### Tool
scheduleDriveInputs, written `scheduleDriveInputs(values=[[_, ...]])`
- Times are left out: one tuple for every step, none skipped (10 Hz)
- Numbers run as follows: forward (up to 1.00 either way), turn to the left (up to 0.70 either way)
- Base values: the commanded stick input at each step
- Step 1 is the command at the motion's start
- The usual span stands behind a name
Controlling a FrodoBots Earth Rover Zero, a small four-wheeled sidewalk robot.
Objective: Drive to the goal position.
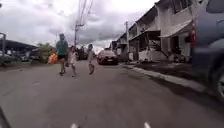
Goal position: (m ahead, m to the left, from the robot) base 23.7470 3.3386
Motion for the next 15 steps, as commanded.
scheduleDriveInputs(values=[[0.7, 0.04], [0.7, 0.05], [0.7, 0.04], [0.7, 0.03], [0.7, 0.0], [0.7, 0.0], [0.7, 0.0], [0.7, 0.01], [0.7, 0.03], [0.7, 0.01], [0.7, 0.03], [0.7, 0.02], [0.7, 0.05], [0.7, 0.09], [0.7, 0.11]])
